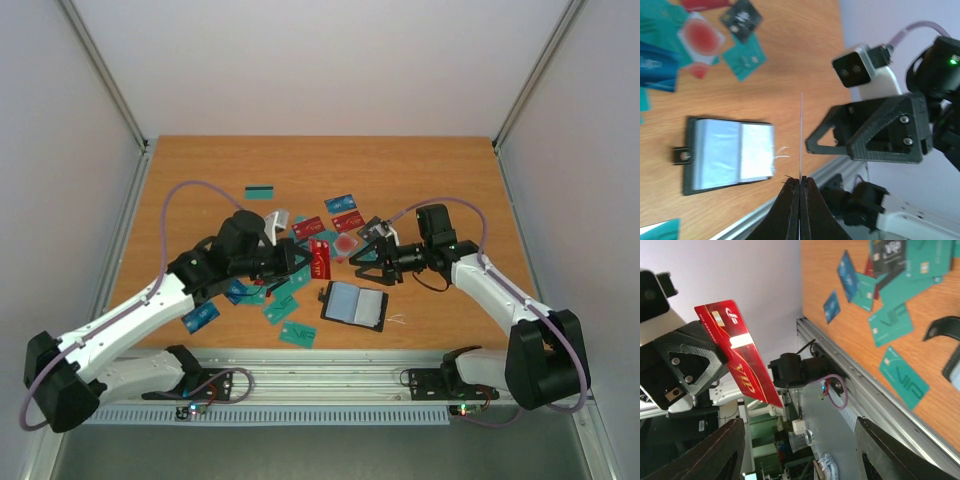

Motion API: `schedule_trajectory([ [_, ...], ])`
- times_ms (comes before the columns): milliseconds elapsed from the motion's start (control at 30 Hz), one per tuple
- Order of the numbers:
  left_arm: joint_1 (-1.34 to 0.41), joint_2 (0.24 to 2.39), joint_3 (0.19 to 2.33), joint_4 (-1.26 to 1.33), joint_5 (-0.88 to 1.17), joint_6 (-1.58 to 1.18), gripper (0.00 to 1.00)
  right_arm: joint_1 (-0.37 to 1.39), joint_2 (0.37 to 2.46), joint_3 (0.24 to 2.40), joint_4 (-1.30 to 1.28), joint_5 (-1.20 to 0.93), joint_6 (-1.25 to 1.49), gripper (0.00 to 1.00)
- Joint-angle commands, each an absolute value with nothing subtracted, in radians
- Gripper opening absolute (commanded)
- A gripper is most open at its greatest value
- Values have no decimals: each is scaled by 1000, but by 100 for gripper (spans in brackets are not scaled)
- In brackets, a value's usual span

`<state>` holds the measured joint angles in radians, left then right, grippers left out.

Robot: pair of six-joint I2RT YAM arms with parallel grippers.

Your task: Put the credit cards into the card holder

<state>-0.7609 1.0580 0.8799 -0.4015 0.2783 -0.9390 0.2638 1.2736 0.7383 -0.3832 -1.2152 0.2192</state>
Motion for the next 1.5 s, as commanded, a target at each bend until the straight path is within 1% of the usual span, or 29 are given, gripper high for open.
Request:
schedule_trajectory([
  [0,-745,1114,948,-252,512,-900,0,278,1220,775,-269,-1307,303,62],
  [200,-745,1164,990,-165,626,-953,0,298,1164,785,-181,-1312,387,58],
  [367,-745,1166,995,-145,643,-978,0,299,1130,773,-100,-1318,455,47],
  [467,-745,1162,988,-139,647,-987,0,299,1107,750,-19,-1329,529,38],
  [633,-744,1158,982,-128,645,-996,0,304,1082,690,252,-1341,728,28],
  [900,-745,1157,972,-117,614,-1012,0,328,1144,598,863,-1329,1141,16],
  [1033,-745,1139,956,-109,594,-1026,0,331,1180,581,1014,-1322,1238,19],
  [1133,-745,1116,949,-124,570,-1028,0,330,1170,574,981,-1314,1216,22],
  [1233,-744,1106,943,-133,559,-1028,0,330,1121,585,833,-1303,1120,23],
  [1300,-744,1101,938,-133,554,-1032,0,330,1075,616,643,-1293,996,23],
  [1433,-745,1094,940,-147,528,-1033,0,330,987,747,33,-1248,611,22],
  [1467,-745,1095,942,-149,526,-1035,0,330,980,772,-41,-1247,557,22],
])
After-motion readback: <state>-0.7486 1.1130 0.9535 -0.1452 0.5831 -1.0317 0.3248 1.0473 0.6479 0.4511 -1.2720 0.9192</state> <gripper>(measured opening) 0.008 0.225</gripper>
